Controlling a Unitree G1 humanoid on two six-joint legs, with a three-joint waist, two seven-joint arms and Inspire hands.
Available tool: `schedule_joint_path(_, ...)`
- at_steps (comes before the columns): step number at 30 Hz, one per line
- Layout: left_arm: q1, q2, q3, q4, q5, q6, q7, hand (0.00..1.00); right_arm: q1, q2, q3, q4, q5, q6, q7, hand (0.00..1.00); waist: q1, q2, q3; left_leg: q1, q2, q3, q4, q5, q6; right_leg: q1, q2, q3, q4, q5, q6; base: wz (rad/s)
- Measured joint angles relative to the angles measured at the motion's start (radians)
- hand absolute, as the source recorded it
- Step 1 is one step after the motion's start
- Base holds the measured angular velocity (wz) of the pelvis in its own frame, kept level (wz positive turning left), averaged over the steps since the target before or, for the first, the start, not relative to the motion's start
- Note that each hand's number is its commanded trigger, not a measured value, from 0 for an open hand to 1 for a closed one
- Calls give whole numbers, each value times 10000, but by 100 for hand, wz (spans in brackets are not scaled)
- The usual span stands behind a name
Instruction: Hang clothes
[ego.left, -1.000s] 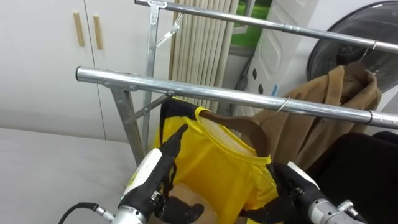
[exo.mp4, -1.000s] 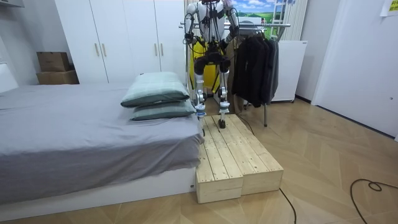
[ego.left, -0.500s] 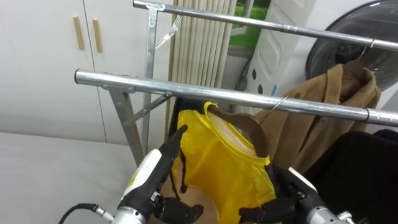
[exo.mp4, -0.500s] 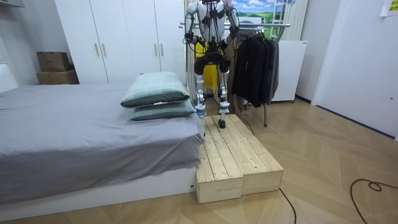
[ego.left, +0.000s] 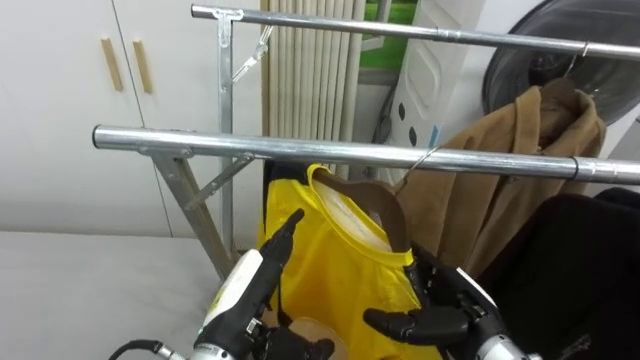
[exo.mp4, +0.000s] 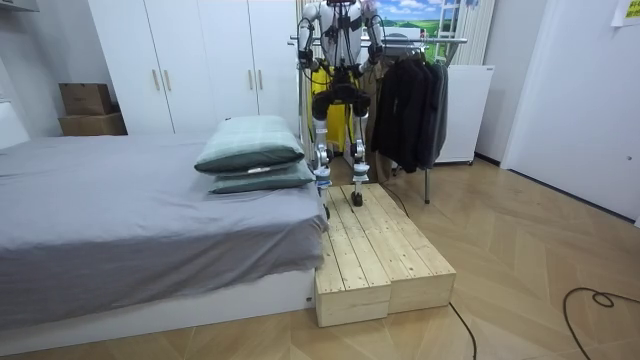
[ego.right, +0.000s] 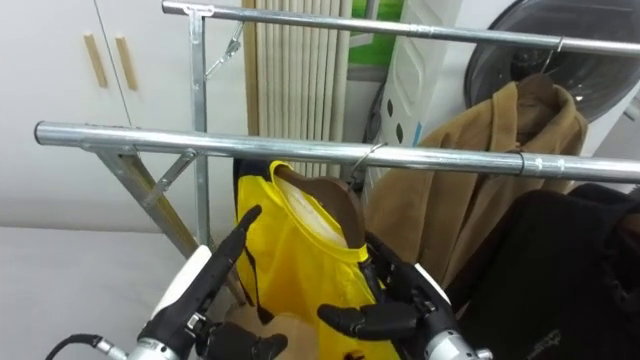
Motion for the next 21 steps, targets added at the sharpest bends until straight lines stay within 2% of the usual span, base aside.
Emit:
schedule_joint_path(3,92,-14,-1,0,1,0,-3,0,0,163,2,1,281,0,117,0,-100,3,3,19,-4,60,1,0,0,-1,6,44,1,1,1,-4)
schedule_joint_path(12,113,-142,-149,0,-10,-81,21,0,0,265,5,-11,1460,0,156,0,-92,27,18,27,-3,86,-10,0,0,-2,10,67,7,0,2,-1)
schedule_joint_path(21,115,-248,-195,29,-20,-93,8,0,0,515,8,-202,1558,0,145,0,-91,54,38,15,-4,112,-20,0,0,-41,11,74,10,0,2,0)
